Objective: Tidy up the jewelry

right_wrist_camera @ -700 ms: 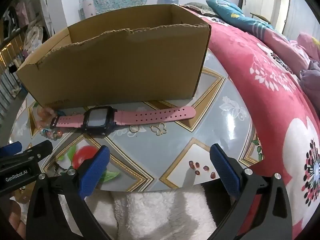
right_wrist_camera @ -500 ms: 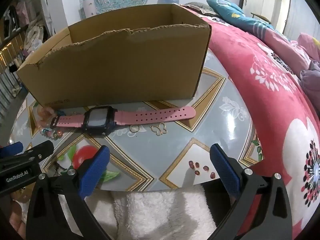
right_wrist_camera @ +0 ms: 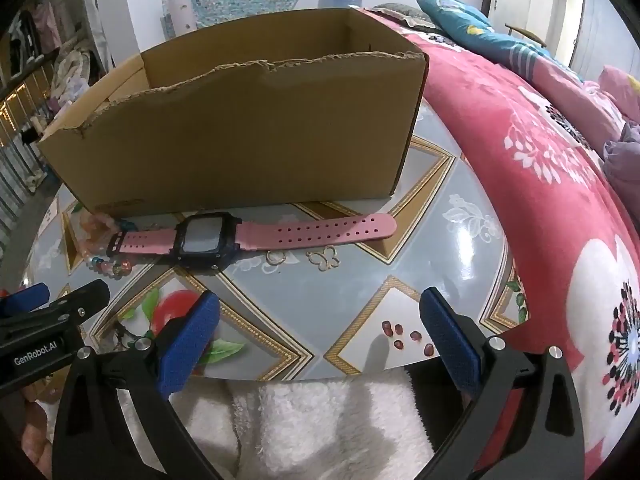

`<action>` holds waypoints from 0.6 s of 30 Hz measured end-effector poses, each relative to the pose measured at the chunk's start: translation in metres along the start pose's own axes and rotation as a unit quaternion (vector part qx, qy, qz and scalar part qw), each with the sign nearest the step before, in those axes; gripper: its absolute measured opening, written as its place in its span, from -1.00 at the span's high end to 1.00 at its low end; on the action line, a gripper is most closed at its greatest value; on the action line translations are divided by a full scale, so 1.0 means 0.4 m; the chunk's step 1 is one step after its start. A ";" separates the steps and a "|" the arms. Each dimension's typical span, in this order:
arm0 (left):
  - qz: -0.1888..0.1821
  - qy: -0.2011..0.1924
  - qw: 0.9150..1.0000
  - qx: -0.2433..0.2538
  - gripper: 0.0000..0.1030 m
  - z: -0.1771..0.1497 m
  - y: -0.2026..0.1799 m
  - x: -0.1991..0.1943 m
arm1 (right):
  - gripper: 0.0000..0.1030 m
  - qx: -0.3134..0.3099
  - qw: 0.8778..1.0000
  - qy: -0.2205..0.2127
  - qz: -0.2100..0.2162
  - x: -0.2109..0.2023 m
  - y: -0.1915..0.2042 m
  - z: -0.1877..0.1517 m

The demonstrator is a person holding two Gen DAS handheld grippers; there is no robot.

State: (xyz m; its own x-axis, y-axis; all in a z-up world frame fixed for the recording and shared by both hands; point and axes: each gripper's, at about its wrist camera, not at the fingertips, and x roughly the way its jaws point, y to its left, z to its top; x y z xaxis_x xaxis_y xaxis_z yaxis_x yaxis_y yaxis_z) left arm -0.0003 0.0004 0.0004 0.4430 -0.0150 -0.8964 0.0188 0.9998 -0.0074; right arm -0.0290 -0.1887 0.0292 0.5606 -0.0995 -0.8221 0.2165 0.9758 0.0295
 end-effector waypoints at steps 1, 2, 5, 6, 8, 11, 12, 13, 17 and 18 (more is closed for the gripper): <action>0.000 0.000 1.000 0.001 -0.84 0.002 -0.001 0.000 | -0.90 -0.001 1.000 0.000 0.000 -0.002 0.002 0.000; 0.000 0.000 1.000 0.000 -0.84 0.003 -0.001 -0.002 | -0.90 -0.002 1.000 -0.001 0.000 -0.003 0.003 0.000; -0.001 0.000 1.000 0.000 -0.84 0.003 0.001 -0.006 | -0.90 -0.003 1.000 -0.002 0.001 -0.006 0.005 0.001; -0.001 -0.001 1.000 0.000 -0.84 0.003 0.001 -0.007 | -0.90 -0.002 1.000 -0.002 0.001 -0.008 0.005 0.002; -0.001 -0.001 1.000 -0.001 -0.84 0.002 0.002 -0.009 | -0.90 -0.002 1.000 -0.001 0.002 -0.009 0.007 0.002; -0.001 -0.002 1.000 -0.001 -0.84 0.001 0.002 -0.010 | -0.90 -0.001 1.000 -0.001 0.003 -0.012 0.009 0.001; -0.001 -0.002 1.000 -0.001 -0.84 0.002 0.002 -0.011 | -0.90 0.000 1.000 -0.001 0.004 -0.012 0.009 0.001; -0.002 -0.002 1.000 0.000 -0.84 0.000 0.004 -0.010 | -0.90 0.001 1.000 -0.001 0.005 -0.012 0.008 0.002; -0.002 -0.002 1.000 -0.001 -0.84 0.002 0.003 -0.012 | -0.90 0.006 1.000 -0.001 0.006 -0.013 0.002 0.003; -0.001 -0.002 1.000 -0.001 -0.84 0.003 0.003 -0.013 | -0.90 0.007 1.000 -0.001 0.006 -0.013 0.001 0.003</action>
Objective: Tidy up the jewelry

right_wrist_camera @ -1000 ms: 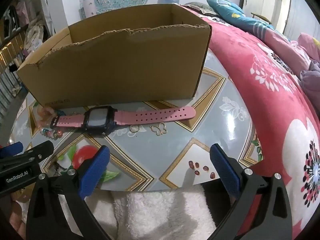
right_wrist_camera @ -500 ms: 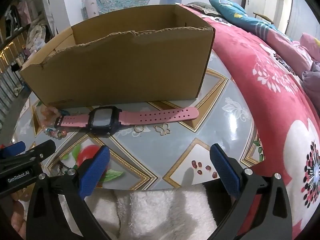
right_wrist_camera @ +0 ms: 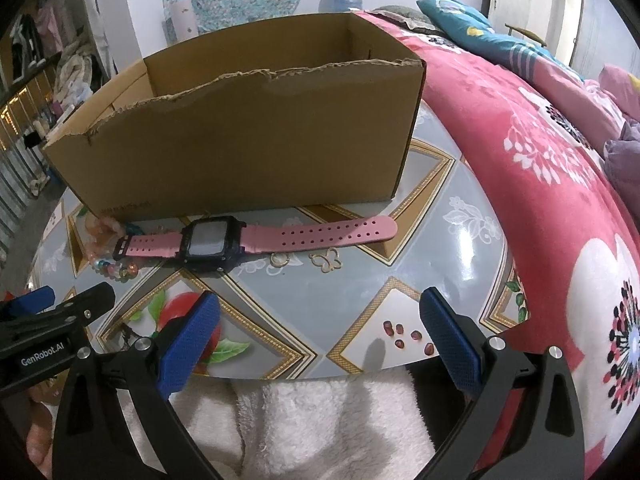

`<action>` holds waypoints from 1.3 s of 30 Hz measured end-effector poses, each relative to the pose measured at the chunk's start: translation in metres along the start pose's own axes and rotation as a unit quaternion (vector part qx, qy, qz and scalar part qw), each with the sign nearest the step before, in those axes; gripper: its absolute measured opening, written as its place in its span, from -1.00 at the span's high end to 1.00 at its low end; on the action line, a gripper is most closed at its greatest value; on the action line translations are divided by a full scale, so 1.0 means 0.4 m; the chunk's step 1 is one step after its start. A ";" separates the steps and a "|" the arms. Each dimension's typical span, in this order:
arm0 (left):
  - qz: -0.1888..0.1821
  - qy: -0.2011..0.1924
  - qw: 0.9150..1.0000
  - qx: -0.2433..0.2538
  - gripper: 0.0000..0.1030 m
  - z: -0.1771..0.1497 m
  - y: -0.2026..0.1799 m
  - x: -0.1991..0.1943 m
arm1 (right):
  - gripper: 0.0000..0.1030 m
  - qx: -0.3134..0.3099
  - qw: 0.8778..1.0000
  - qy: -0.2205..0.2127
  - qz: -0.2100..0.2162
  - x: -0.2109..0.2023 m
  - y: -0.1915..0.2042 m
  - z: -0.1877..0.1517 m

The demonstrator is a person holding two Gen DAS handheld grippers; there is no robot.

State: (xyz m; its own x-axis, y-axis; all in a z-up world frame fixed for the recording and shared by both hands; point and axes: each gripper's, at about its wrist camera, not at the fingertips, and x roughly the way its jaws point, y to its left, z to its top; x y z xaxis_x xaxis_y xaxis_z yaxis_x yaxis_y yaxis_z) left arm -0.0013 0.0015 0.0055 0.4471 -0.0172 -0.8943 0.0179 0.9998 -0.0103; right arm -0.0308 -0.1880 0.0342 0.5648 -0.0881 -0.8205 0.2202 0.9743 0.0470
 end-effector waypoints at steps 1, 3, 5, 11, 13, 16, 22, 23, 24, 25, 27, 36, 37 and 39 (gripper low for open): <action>0.000 0.000 1.000 0.000 -0.84 0.001 -0.001 0.000 | -0.90 -0.001 1.000 -0.002 -0.001 0.000 -0.001 0.000; 0.001 0.001 1.000 0.000 -0.84 0.005 -0.004 0.001 | -0.90 -0.001 1.000 -0.002 -0.001 0.000 -0.001 0.000; 0.001 0.001 1.000 0.000 -0.84 0.006 -0.005 0.001 | -0.90 0.000 1.000 -0.002 -0.001 0.000 0.000 0.000; 0.004 -0.002 1.000 0.002 -0.84 0.003 -0.005 -0.002 | -0.90 0.000 1.000 0.000 0.001 0.003 -0.003 0.000; 0.004 -0.001 1.000 0.002 -0.84 0.005 -0.009 -0.001 | -0.90 0.000 1.000 0.000 0.001 0.003 -0.002 0.000; 0.004 -0.002 1.000 0.002 -0.84 0.001 -0.008 -0.003 | -0.90 -0.001 1.000 0.000 0.000 0.003 -0.002 0.000; 0.005 -0.003 1.000 0.002 -0.84 0.001 -0.007 -0.005 | -0.90 0.000 1.000 0.000 0.001 0.007 -0.002 0.001; 0.005 -0.003 1.000 0.002 -0.84 0.002 -0.007 -0.005 | -0.90 0.000 1.000 0.000 0.001 0.008 -0.002 0.002; 0.006 -0.003 1.000 0.002 -0.84 0.002 -0.006 -0.005 | -0.90 -0.001 1.000 0.000 0.001 0.009 -0.002 0.003; 0.005 -0.004 1.000 0.002 -0.84 0.002 -0.004 -0.004 | -0.90 -0.001 1.000 0.000 0.001 0.009 -0.002 0.003; 0.005 -0.003 1.000 0.002 -0.84 0.003 -0.004 -0.003 | -0.90 -0.002 1.000 -0.001 0.001 0.009 -0.001 0.003; 0.006 -0.004 1.000 0.002 -0.84 0.003 -0.002 -0.003 | -0.90 -0.001 1.000 0.000 0.001 0.012 0.001 0.005; 0.005 -0.004 1.000 0.002 -0.84 0.002 -0.002 -0.003 | -0.90 -0.001 1.000 0.000 0.002 0.011 0.000 0.004; 0.005 -0.004 1.000 0.002 -0.84 0.002 -0.002 -0.003 | -0.90 0.000 1.000 0.001 0.002 0.011 0.000 0.004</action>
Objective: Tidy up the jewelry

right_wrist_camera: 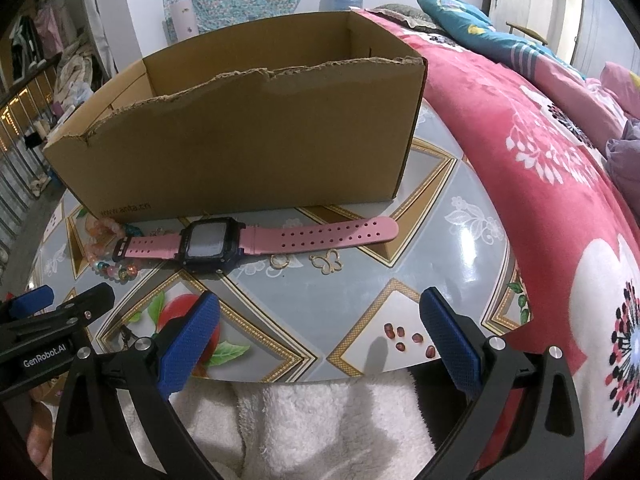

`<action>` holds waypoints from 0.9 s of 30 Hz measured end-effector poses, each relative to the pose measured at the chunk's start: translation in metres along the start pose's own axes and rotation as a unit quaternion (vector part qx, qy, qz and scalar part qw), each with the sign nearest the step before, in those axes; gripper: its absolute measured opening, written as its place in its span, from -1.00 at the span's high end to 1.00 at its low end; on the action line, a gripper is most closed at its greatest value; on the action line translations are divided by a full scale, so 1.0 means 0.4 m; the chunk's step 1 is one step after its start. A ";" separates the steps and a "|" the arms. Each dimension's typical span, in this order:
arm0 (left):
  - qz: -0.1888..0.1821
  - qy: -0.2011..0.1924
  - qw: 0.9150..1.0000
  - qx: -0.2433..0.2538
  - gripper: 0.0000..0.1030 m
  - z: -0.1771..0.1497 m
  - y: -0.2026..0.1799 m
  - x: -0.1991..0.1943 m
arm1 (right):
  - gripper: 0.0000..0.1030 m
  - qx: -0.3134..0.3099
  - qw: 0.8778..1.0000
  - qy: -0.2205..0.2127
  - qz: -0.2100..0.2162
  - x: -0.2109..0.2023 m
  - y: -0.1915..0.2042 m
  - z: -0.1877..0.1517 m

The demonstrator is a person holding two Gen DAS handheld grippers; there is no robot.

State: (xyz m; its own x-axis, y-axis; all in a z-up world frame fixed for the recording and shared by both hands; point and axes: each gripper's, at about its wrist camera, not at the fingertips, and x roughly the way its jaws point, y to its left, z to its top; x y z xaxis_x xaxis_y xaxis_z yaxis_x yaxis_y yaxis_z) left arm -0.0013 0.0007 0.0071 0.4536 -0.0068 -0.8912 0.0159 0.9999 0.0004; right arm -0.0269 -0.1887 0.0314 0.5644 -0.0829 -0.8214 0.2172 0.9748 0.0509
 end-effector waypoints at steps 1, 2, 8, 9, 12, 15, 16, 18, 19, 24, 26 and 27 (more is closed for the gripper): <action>0.000 0.000 1.000 0.000 -0.84 0.000 0.000 0.000 | -0.90 0.000 1.000 0.000 0.000 -0.001 -0.001 -0.001; 0.000 0.000 1.000 0.000 -0.84 0.000 0.000 0.000 | -0.90 0.001 1.000 0.001 0.001 -0.001 -0.001 -0.001; 0.000 0.000 1.000 0.000 -0.84 0.001 0.000 0.001 | -0.90 0.000 1.000 0.000 0.000 0.000 -0.003 -0.001; 0.000 0.001 1.000 0.000 -0.84 0.001 0.000 0.001 | -0.90 0.000 1.000 0.000 0.000 0.000 -0.002 -0.001; 0.000 0.000 1.000 0.000 -0.84 -0.002 0.003 0.000 | -0.90 -0.001 1.000 0.000 -0.002 -0.001 -0.002 -0.003; 0.000 0.000 1.000 0.000 -0.84 -0.001 0.003 0.000 | -0.90 -0.004 1.000 -0.002 -0.004 -0.002 -0.002 -0.003; 0.000 0.000 1.000 0.000 -0.84 -0.001 0.004 0.000 | -0.90 -0.005 1.000 -0.002 -0.005 -0.003 0.001 -0.003; 0.000 0.001 1.000 0.000 -0.84 -0.001 0.003 0.000 | -0.90 -0.007 1.000 -0.003 -0.007 -0.004 0.003 -0.004; 0.000 0.000 1.000 0.001 -0.84 -0.001 0.003 0.000 | -0.90 -0.008 1.000 -0.004 -0.008 -0.005 0.004 -0.005; 0.001 -0.001 1.000 0.001 -0.84 -0.001 0.003 0.000 | -0.90 -0.013 1.000 -0.008 -0.011 -0.009 0.008 -0.004; 0.002 -0.002 1.000 0.000 -0.84 -0.003 0.006 0.000 | -0.90 -0.015 1.000 -0.010 -0.013 -0.012 0.008 -0.001; 0.002 -0.002 1.000 0.000 -0.84 -0.003 0.007 0.000 | -0.89 -0.016 1.000 -0.011 -0.014 -0.012 0.008 0.000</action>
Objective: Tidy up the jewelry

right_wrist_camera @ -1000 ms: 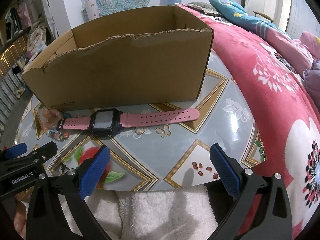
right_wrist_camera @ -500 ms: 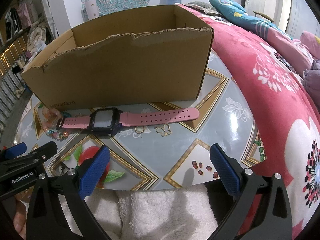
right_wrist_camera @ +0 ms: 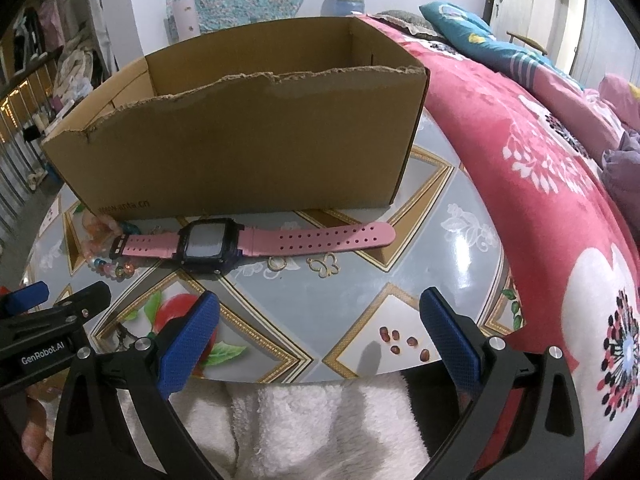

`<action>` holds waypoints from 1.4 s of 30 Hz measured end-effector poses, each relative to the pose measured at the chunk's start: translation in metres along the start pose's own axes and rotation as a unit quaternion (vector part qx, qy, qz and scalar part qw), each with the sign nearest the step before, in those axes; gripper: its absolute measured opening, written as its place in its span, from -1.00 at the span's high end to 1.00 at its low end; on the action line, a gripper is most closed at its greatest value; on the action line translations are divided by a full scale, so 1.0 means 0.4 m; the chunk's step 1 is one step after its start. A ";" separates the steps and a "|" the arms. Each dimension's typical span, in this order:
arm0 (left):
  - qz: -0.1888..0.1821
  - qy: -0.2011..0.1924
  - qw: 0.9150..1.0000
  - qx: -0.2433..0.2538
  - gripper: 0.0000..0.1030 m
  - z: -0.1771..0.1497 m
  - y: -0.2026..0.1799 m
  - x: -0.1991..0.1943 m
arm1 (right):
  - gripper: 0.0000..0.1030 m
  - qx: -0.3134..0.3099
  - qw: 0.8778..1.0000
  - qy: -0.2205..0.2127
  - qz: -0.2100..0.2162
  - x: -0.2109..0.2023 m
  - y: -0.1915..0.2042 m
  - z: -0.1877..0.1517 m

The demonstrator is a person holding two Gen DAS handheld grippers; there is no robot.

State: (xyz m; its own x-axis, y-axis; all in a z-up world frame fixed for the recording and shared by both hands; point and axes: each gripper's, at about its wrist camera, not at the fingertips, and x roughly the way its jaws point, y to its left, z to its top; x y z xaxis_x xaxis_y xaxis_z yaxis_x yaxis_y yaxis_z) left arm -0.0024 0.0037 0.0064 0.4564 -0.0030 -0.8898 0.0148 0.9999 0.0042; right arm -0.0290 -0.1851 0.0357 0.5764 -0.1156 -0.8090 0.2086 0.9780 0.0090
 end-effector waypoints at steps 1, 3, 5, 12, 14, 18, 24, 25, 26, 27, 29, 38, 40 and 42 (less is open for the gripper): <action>0.000 0.000 1.000 0.000 -0.84 0.000 -0.001 0.000 | -0.90 -0.001 1.000 -0.001 -0.001 -0.001 0.000 0.001; 0.000 0.000 1.000 0.001 -0.84 -0.001 -0.001 0.000 | -0.90 -0.003 1.000 -0.004 -0.004 -0.003 0.001 0.003; 0.000 0.000 1.000 0.001 -0.84 0.000 -0.001 0.000 | -0.90 -0.005 1.000 -0.006 -0.006 -0.005 0.002 0.005; 0.004 0.000 1.000 0.001 -0.84 -0.002 0.003 0.003 | -0.90 -0.015 1.000 -0.019 -0.008 -0.015 0.006 0.015; 0.008 -0.003 1.000 0.000 -0.84 -0.001 0.009 0.003 | -0.90 -0.022 0.999 -0.031 -0.009 -0.023 0.008 0.019; 0.019 -0.020 1.000 -0.007 -0.84 0.004 0.046 -0.002 | -0.90 -0.034 0.998 -0.058 -0.016 -0.042 0.015 0.025; 0.031 -0.037 0.999 -0.014 -0.84 0.006 0.135 0.001 | -0.89 -0.045 0.994 -0.077 0.062 -0.060 0.032 0.030; 0.021 -0.042 0.999 -0.011 -0.84 0.006 0.153 0.002 | -0.89 -0.045 0.993 -0.078 0.077 -0.062 0.036 0.032; 0.006 -0.047 0.999 -0.008 -0.84 0.007 0.166 0.002 | -0.89 -0.047 0.991 -0.082 0.094 -0.065 0.045 0.035; -0.005 -0.051 0.999 -0.005 -0.84 0.009 0.169 0.005 | -0.89 -0.052 0.989 -0.085 0.106 -0.066 0.053 0.038; -0.044 -0.068 0.997 -0.001 -0.84 0.009 0.192 0.000 | -0.89 -0.062 0.986 -0.085 0.129 -0.064 0.074 0.044; -0.106 -0.098 0.989 -0.023 -0.84 0.032 0.226 0.010 | -0.49 -0.089 0.974 -0.034 0.207 -0.011 0.175 0.059; -0.104 -0.111 0.988 -0.017 -0.84 0.035 0.224 0.013 | -0.38 -0.094 0.972 -0.022 0.215 0.006 0.194 0.061; -0.104 -0.119 0.987 -0.007 -0.84 0.040 0.220 0.016 | -0.27 -0.099 0.969 -0.010 0.225 0.018 0.207 0.062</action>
State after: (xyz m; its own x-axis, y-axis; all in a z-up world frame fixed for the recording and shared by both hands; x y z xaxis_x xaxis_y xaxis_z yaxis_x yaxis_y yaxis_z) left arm 0.0159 0.0915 0.0084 0.6413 -0.2096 -0.7381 0.1189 0.9775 -0.1743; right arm 0.0119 -0.1092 0.0452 0.5900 0.3290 -0.7373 -0.2221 0.9441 0.2435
